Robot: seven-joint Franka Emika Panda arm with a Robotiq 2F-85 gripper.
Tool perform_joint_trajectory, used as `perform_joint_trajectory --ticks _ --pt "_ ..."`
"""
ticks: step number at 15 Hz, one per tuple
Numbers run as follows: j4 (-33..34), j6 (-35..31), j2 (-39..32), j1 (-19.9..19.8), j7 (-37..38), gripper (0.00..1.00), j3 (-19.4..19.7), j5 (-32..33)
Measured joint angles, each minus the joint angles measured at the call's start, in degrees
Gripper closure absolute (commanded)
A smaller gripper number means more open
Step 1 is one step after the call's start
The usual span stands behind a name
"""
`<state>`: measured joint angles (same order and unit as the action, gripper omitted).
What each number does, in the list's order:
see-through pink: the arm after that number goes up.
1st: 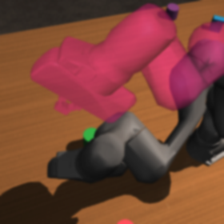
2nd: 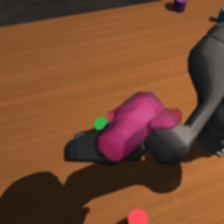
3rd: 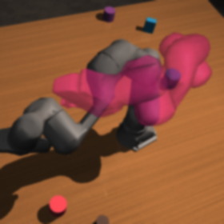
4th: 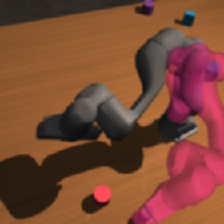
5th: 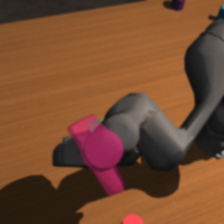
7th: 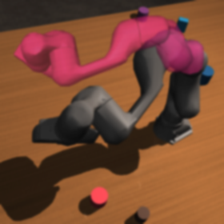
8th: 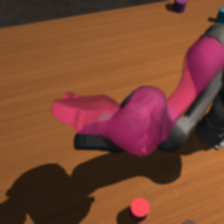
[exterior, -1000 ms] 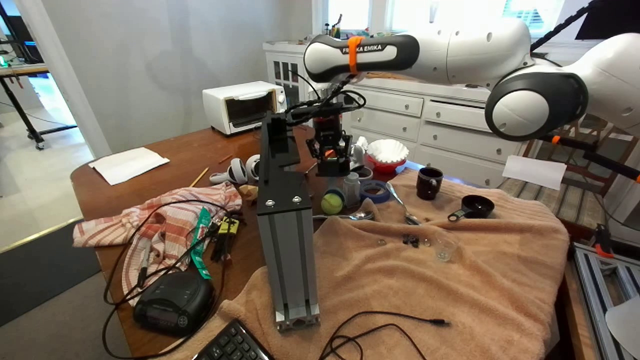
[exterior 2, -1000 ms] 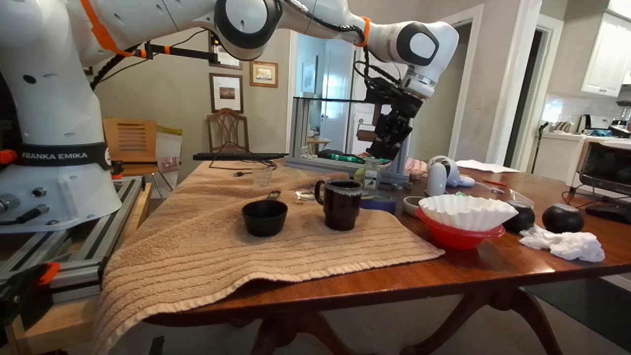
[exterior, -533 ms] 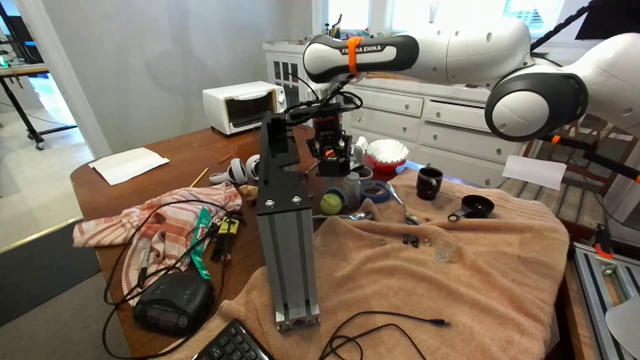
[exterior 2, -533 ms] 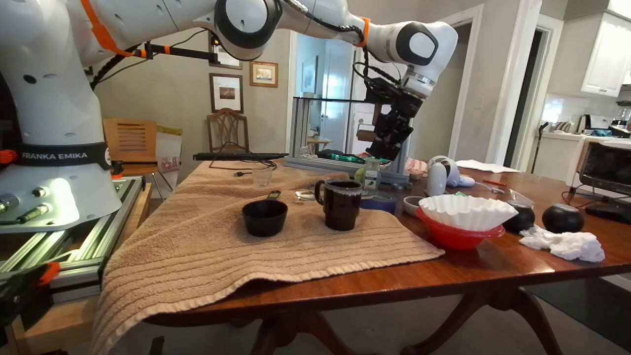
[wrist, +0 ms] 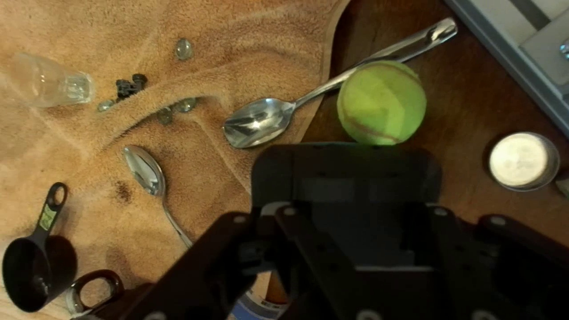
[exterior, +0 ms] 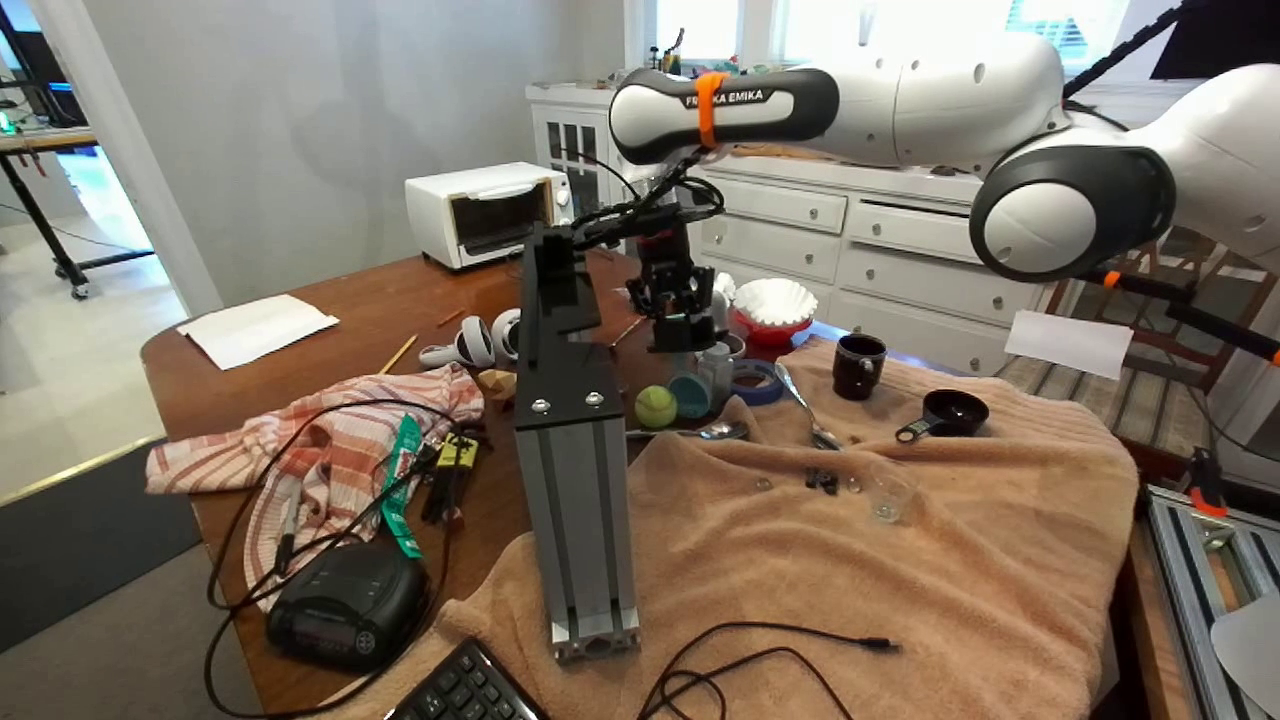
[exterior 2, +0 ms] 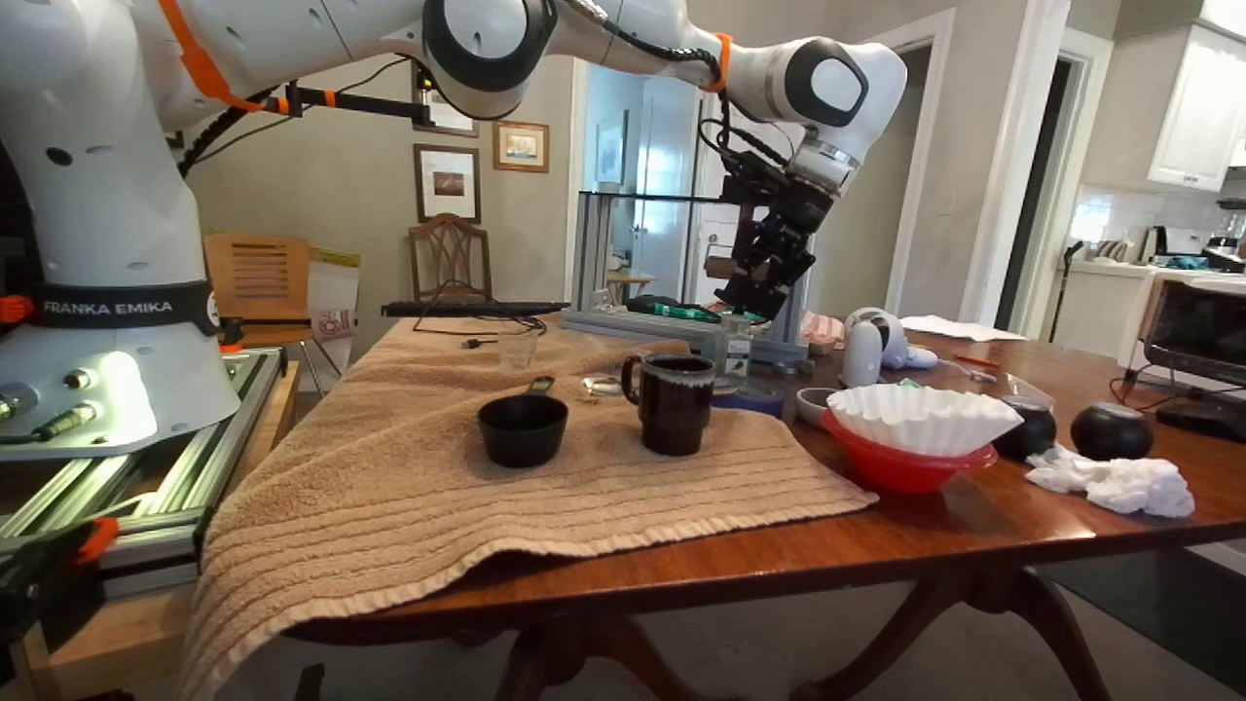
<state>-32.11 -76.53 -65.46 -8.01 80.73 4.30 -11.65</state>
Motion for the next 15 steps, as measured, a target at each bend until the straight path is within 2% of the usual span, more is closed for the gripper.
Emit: perform_joint_trajectory --ticks 1,6,7,11,15 --pt "0.0 1.1 0.0 0.0 0.8 0.53 -0.1 -0.2" --pt "-0.2 2.8 0.0 -0.2 2.0 0.53 -0.4 -0.6" --pt "-0.2 2.8 0.0 -0.2 2.0 0.78 -0.5 -0.6" --pt "-0.1 1.5 0.0 -0.2 2.4 0.78 0.1 -0.3" --pt "-0.1 -6.1 0.0 0.3 5.3 0.78 1.1 -0.3"
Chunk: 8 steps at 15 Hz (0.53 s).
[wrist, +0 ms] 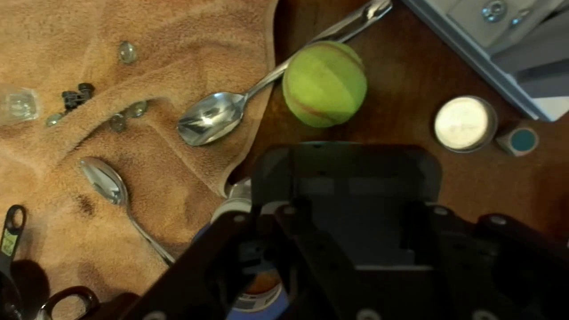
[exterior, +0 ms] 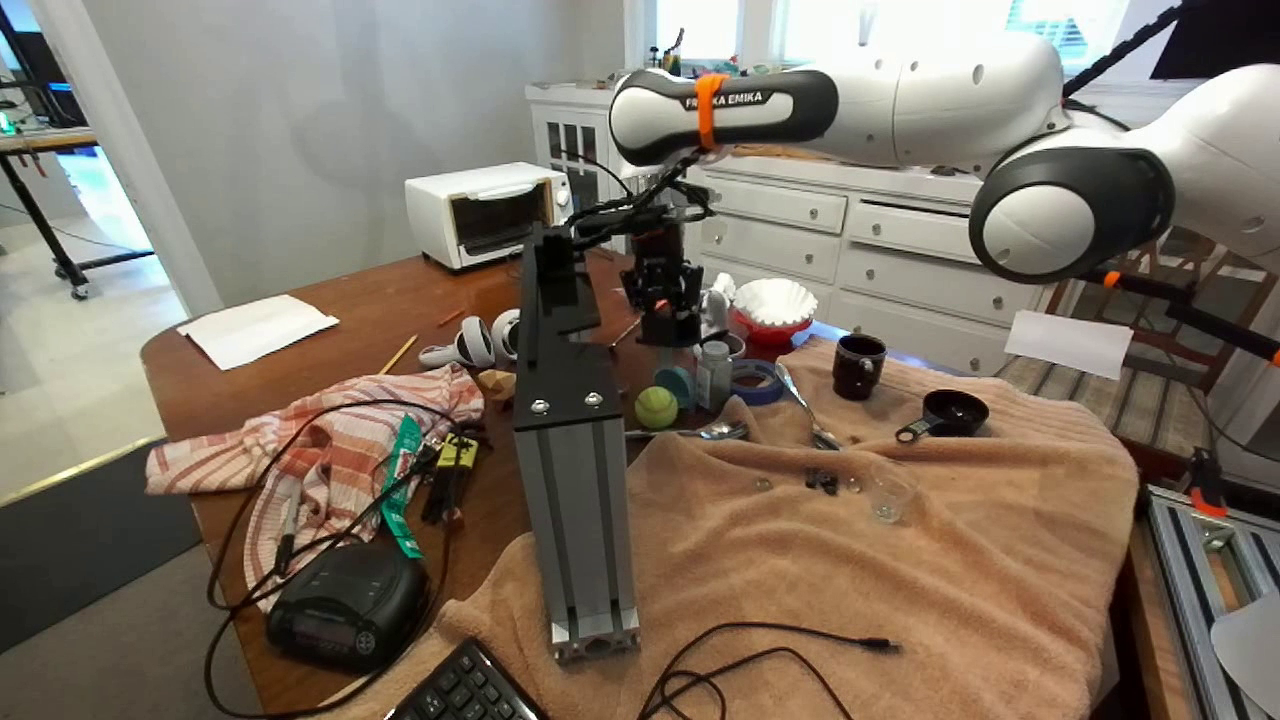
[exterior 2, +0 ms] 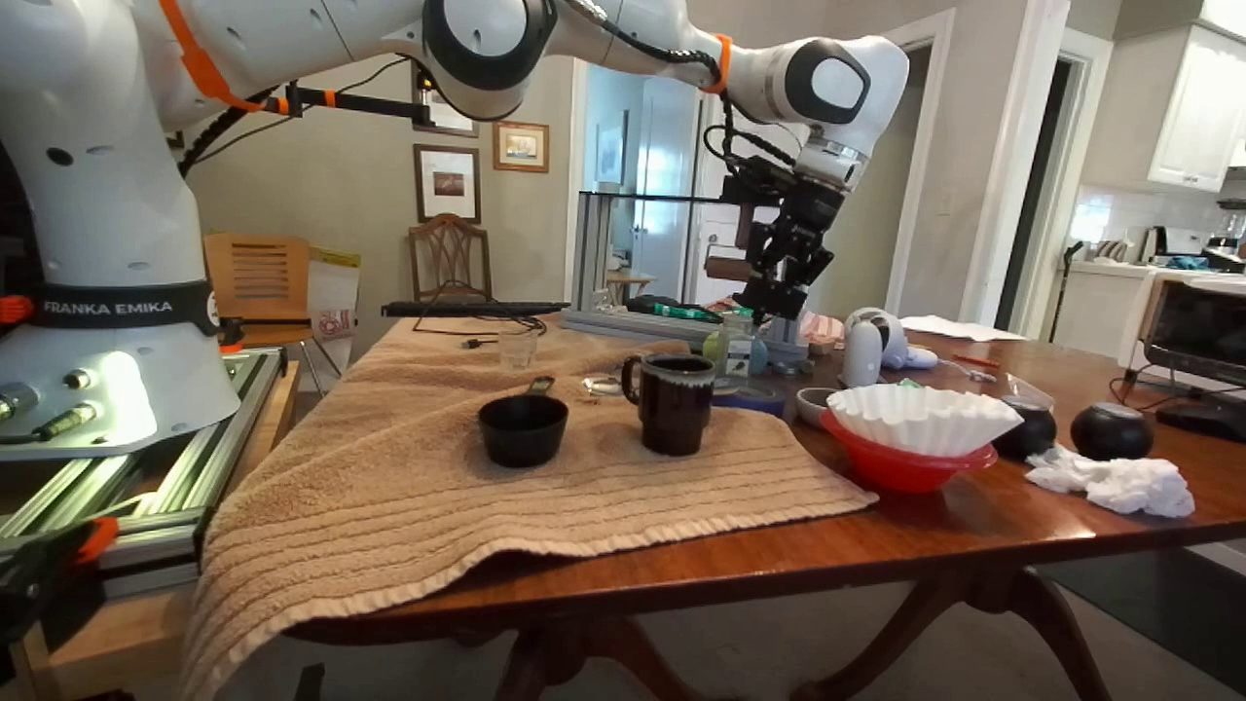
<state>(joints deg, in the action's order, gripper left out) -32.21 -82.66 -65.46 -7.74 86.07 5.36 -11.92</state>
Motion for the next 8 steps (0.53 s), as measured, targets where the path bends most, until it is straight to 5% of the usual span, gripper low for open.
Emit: perform_joint_trajectory --ticks 8 --pt "0.0 -1.6 0.6 2.5 10.1 0.78 5.1 2.5"
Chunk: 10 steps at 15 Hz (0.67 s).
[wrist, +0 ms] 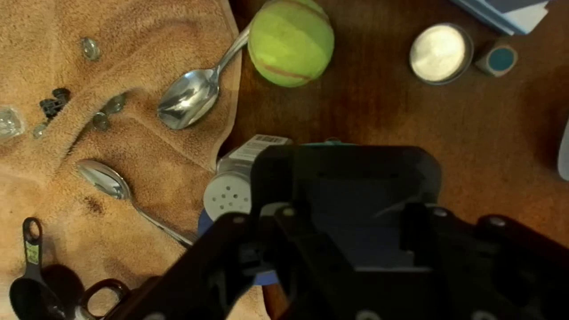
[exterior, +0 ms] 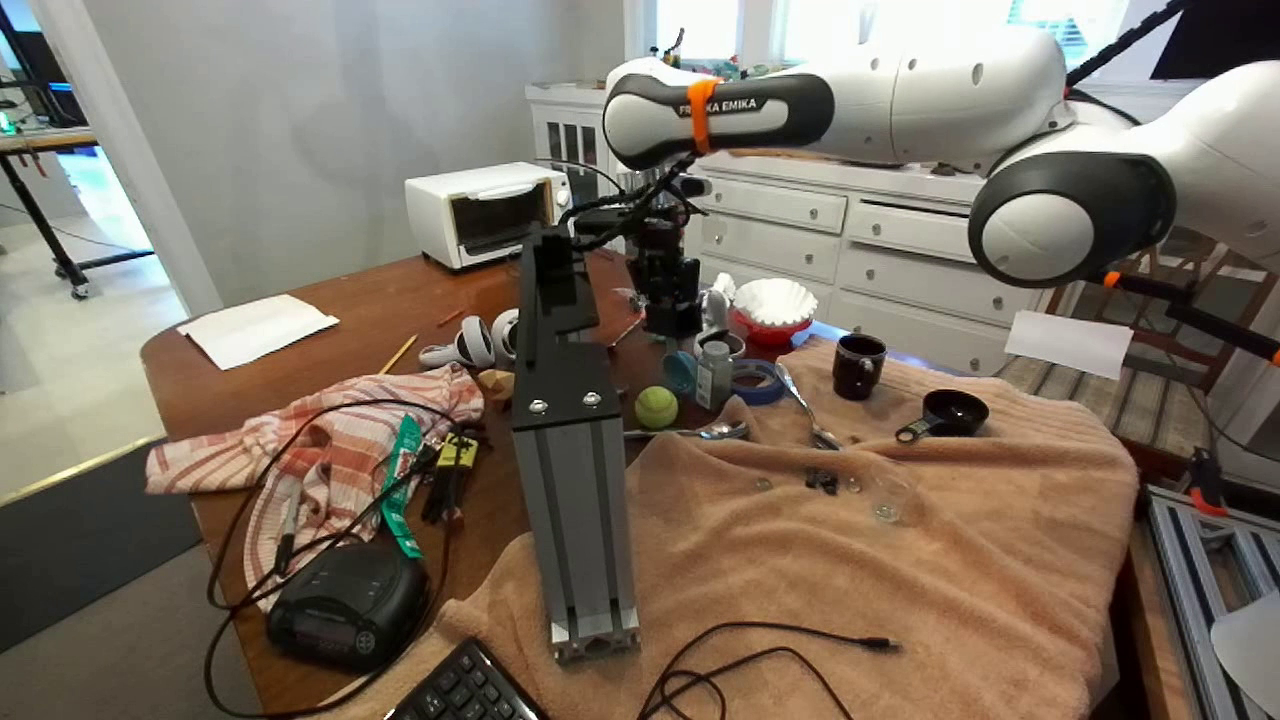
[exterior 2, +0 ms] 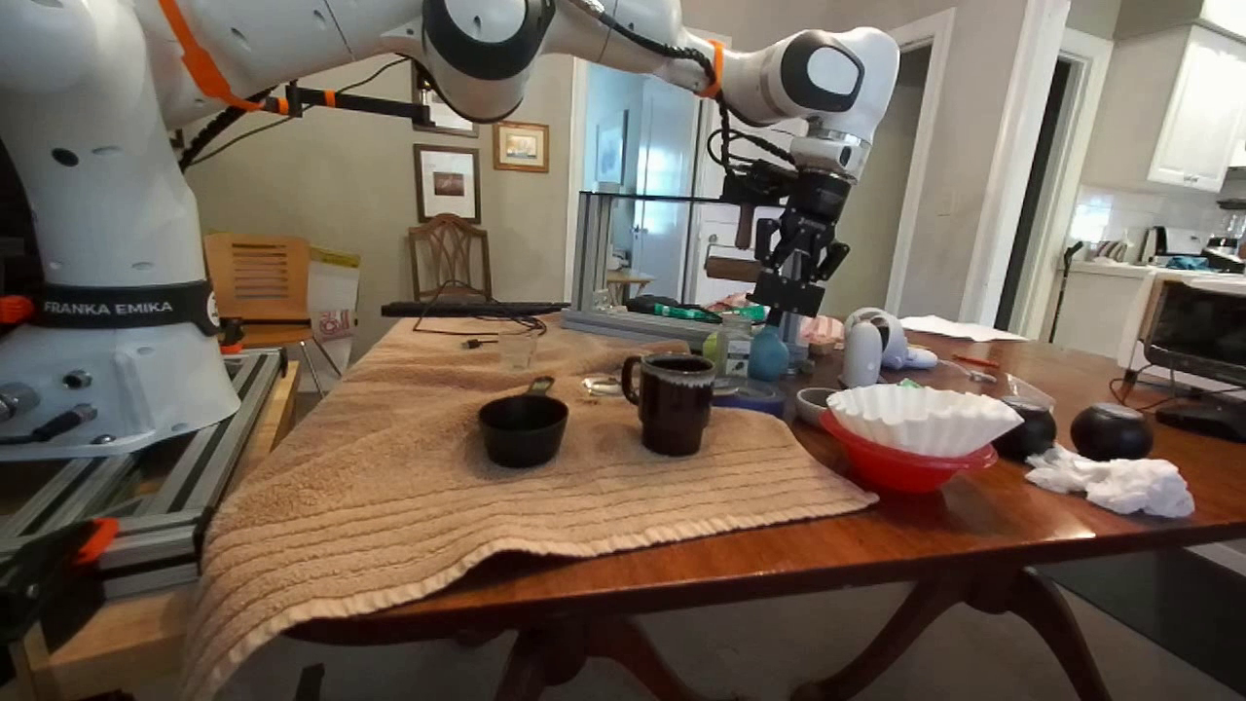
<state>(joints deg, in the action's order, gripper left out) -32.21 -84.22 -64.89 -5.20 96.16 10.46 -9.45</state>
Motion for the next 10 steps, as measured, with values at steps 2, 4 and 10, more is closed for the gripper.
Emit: perform_joint_trajectory --ticks 2,4,10 --pt "0.0 0.4 0.4 0.4 1.9 0.78 0.9 0.3" --pt "-0.1 2.9 0.8 0.4 1.9 0.78 1.1 0.3" --pt "-0.2 11.6 1.3 -1.1 0.5 0.78 -0.6 -1.7"
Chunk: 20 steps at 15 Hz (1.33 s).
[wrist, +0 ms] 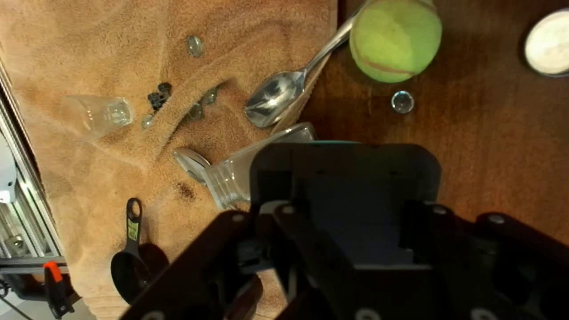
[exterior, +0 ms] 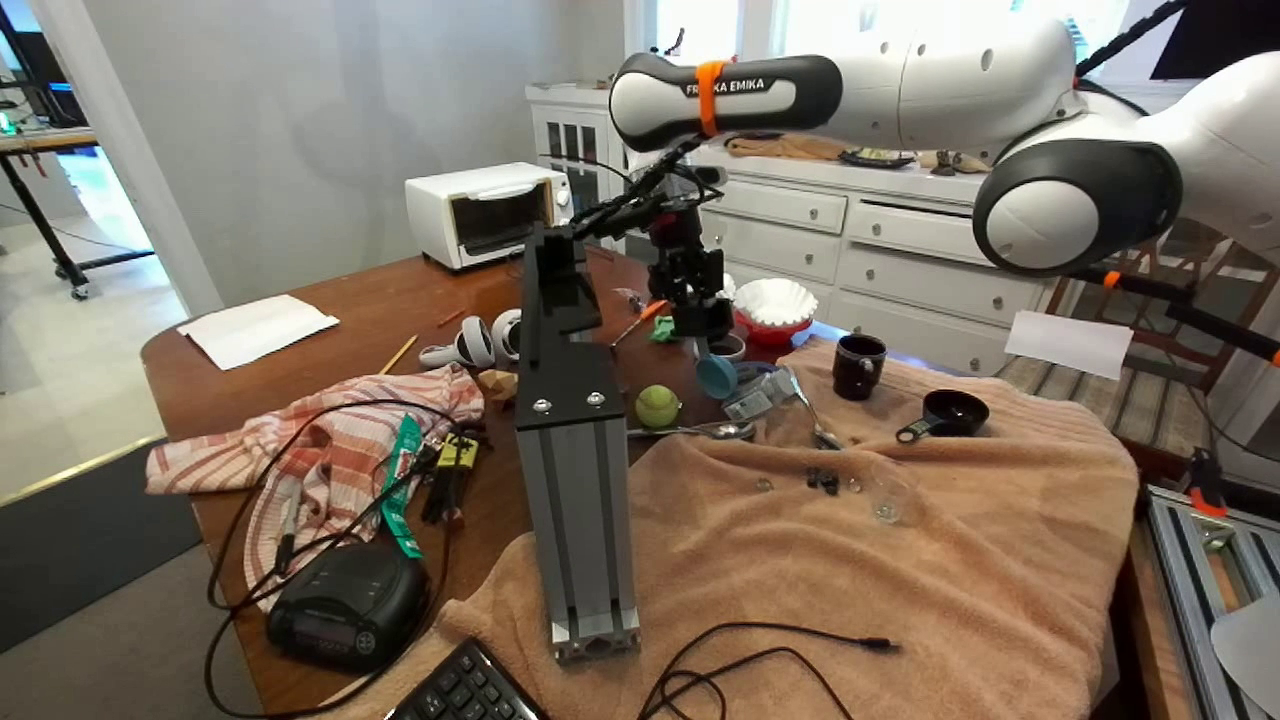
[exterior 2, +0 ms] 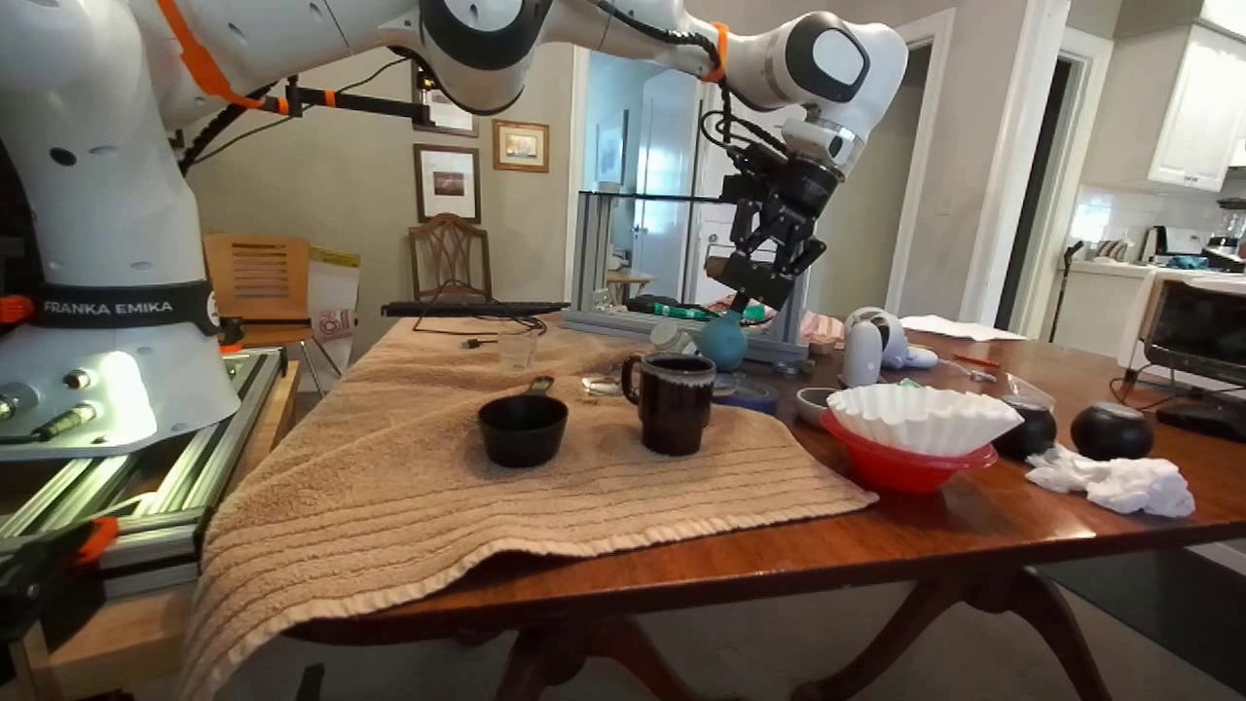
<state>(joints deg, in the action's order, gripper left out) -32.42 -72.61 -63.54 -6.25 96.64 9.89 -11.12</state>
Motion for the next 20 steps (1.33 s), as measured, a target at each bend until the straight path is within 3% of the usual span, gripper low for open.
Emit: perform_joint_trajectory --ticks 7,12,20 --pt "-1.6 -0.9 -0.1 -0.9 1.1 0.78 -2.0 -3.6" --pt "-4.3 -11.5 -0.1 -1.1 4.6 0.78 -2.8 -7.4" --pt "-8.2 -15.3 1.4 -1.9 8.0 0.78 -3.1 -12.1"
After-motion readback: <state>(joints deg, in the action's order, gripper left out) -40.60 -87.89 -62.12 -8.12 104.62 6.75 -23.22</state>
